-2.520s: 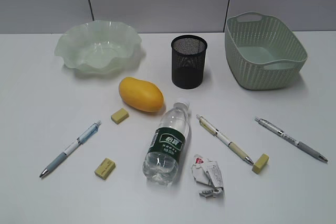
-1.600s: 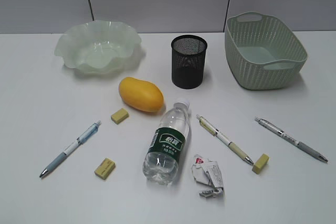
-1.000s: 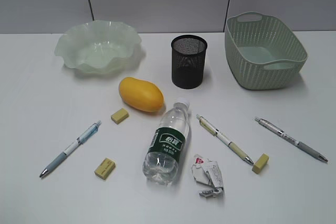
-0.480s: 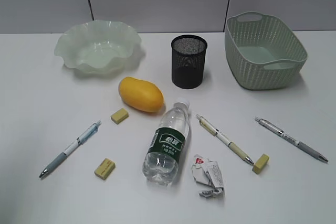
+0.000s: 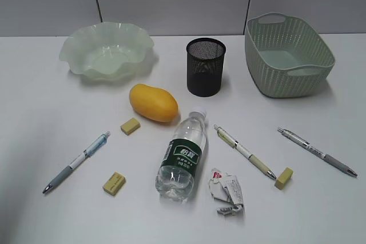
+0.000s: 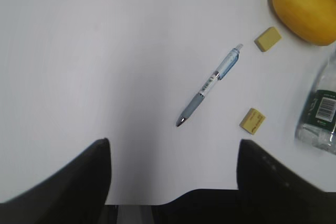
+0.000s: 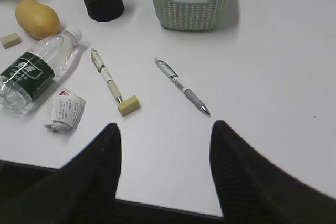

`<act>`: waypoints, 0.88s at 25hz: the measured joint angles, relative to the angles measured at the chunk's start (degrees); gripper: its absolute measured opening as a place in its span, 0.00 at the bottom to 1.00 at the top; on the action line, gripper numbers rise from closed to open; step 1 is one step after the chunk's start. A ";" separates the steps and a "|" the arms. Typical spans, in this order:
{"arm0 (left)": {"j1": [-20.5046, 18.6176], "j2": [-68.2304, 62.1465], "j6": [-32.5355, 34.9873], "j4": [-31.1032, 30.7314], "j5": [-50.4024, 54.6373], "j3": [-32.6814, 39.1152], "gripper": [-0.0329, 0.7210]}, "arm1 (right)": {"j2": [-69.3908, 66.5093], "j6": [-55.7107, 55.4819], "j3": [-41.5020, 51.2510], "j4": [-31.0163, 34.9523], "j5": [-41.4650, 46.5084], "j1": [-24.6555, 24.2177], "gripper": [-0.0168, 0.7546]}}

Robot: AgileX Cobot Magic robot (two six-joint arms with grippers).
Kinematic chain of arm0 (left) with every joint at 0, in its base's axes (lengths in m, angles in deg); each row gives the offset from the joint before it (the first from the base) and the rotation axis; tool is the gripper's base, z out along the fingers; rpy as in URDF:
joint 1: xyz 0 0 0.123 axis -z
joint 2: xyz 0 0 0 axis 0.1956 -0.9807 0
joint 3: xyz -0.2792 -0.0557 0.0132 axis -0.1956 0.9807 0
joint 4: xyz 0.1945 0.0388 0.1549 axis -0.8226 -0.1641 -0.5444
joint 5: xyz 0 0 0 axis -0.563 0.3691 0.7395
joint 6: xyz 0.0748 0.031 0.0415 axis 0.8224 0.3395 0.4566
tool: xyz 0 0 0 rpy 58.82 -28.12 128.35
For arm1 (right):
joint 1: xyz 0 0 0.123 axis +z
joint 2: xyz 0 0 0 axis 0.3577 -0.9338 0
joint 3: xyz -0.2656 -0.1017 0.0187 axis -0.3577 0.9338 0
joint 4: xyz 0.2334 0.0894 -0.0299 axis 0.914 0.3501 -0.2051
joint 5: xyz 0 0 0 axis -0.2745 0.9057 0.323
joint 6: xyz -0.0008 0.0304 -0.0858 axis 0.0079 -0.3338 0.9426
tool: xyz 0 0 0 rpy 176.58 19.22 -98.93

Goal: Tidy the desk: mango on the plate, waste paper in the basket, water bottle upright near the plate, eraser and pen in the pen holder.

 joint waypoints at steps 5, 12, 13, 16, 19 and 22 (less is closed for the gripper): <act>0.00 -2.73 0.13 0.67 0.00 0.00 0.79 | 0.00 0.00 0.00 0.00 0.00 0.00 0.59; 0.00 -4.08 0.13 1.89 0.00 -0.07 0.79 | 0.00 0.00 0.00 0.07 0.00 0.00 0.59; 0.08 -4.34 0.13 2.29 0.00 -0.07 0.79 | 0.00 0.00 0.00 0.12 0.00 0.00 0.59; 1.52 -5.40 0.06 3.44 0.00 -0.23 0.79 | 0.00 0.00 0.00 0.12 0.00 0.00 0.59; 3.17 -7.02 -1.43 4.76 0.06 -0.71 0.79 | 0.00 0.00 0.00 0.12 0.00 0.00 0.59; 5.20 -9.22 -3.18 6.45 0.12 -2.49 0.79 | 0.00 0.00 0.00 0.12 0.00 0.00 0.59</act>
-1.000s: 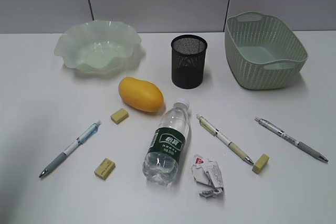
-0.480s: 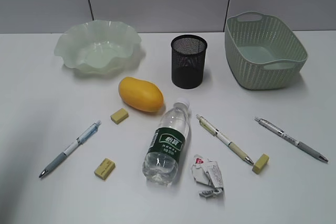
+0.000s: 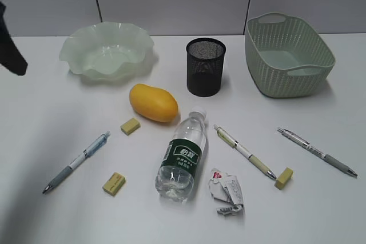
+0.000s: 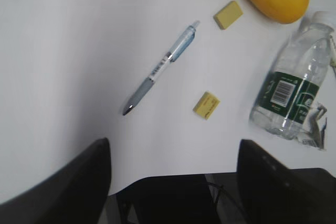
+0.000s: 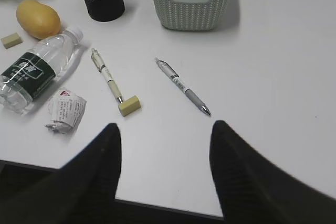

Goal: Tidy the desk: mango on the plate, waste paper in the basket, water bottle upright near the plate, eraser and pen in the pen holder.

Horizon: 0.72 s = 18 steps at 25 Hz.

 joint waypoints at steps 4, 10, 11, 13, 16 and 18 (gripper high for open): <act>3.92 -3.68 -1.89 0.60 0.00 -4.10 0.79 | 0.00 0.00 0.00 0.00 0.00 0.00 0.59; 9.78 -10.59 -4.72 0.50 0.00 -9.99 0.79 | 0.00 0.00 0.00 0.00 0.00 0.00 0.59; 10.74 -11.70 -5.27 0.42 0.00 -11.28 0.79 | 0.00 0.00 0.00 0.00 0.00 0.00 0.59; 12.65 -14.46 -5.81 0.36 0.00 -13.83 0.79 | 0.00 0.00 0.00 0.00 0.00 0.00 0.59; 15.43 -18.35 -6.13 -0.20 -0.05 -18.20 0.79 | 0.00 0.00 0.00 0.00 0.00 0.00 0.59; 17.08 -20.74 -6.13 -1.19 -0.05 -20.71 0.79 | 0.00 0.00 0.00 0.00 0.00 0.00 0.59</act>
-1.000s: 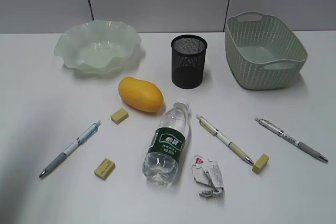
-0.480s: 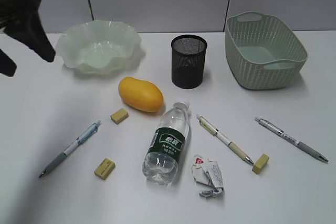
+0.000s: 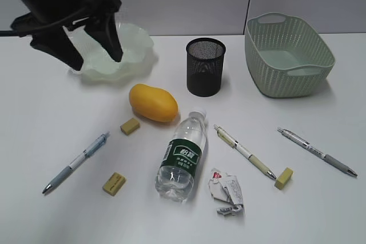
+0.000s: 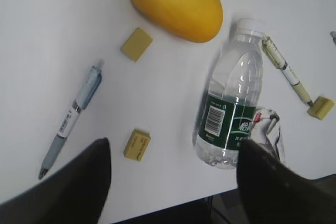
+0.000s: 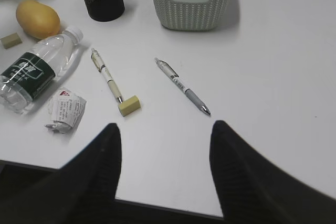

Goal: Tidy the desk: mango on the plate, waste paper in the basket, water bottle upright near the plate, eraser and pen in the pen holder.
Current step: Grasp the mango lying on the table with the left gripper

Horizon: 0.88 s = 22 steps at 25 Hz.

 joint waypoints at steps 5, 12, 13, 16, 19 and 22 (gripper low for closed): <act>3.20 -5.08 6.31 -4.44 0.00 -4.99 0.79 | 0.00 0.00 0.00 0.00 0.00 0.00 0.59; 5.06 -7.50 15.49 -6.71 -0.04 -7.16 0.79 | 0.00 0.00 0.00 0.00 0.00 0.00 0.59; 5.13 -7.65 18.07 -6.99 -0.04 -7.16 0.79 | 0.00 0.00 0.00 0.00 0.00 0.00 0.59; 5.13 -8.07 29.44 -7.97 -0.04 -7.16 0.79 | 0.00 0.00 0.00 0.00 0.00 0.00 0.59; 5.20 -8.15 45.67 -8.31 -0.74 -7.16 0.79 | 0.00 0.00 0.00 0.00 0.00 0.00 0.59; 5.50 -8.15 58.26 -7.68 -4.53 -7.16 0.78 | 0.00 0.00 0.00 0.00 0.00 0.00 0.59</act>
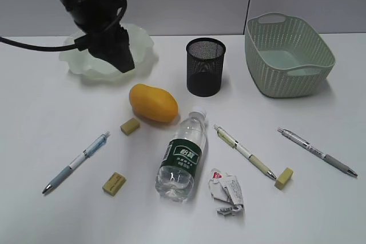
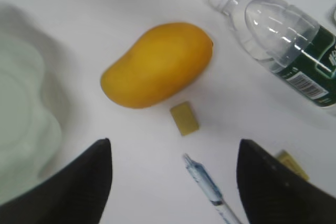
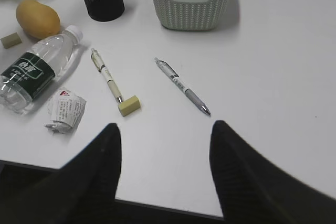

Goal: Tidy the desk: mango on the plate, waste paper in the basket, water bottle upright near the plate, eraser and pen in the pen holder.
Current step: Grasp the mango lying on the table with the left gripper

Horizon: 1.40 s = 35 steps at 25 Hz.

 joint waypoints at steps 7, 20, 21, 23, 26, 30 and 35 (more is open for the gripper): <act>1.31 -3.13 22.12 0.70 -6.56 -0.06 0.78 | 0.00 0.00 0.00 0.00 0.00 0.00 0.59; 2.98 -12.05 40.92 1.50 -13.84 -0.17 0.82 | 0.00 0.06 0.00 0.00 -0.05 0.00 0.59; 3.11 -12.35 41.17 1.50 -13.71 -0.17 0.82 | 0.00 0.06 0.00 0.00 -0.05 0.00 0.59; 3.16 -12.73 41.25 1.50 -13.70 -0.17 0.82 | 0.00 0.06 0.00 0.00 0.00 0.00 0.59; 3.16 -12.86 41.25 1.46 -13.46 -0.17 0.82 | 0.00 0.06 0.00 0.05 0.00 0.00 0.59; 3.16 -12.86 41.30 1.46 -13.33 -0.17 0.82 | 0.00 0.02 0.00 0.05 0.00 0.00 0.59; 3.16 -12.86 41.24 3.22 -13.16 -0.17 0.78 | 0.00 0.02 0.00 0.05 -0.05 0.00 0.59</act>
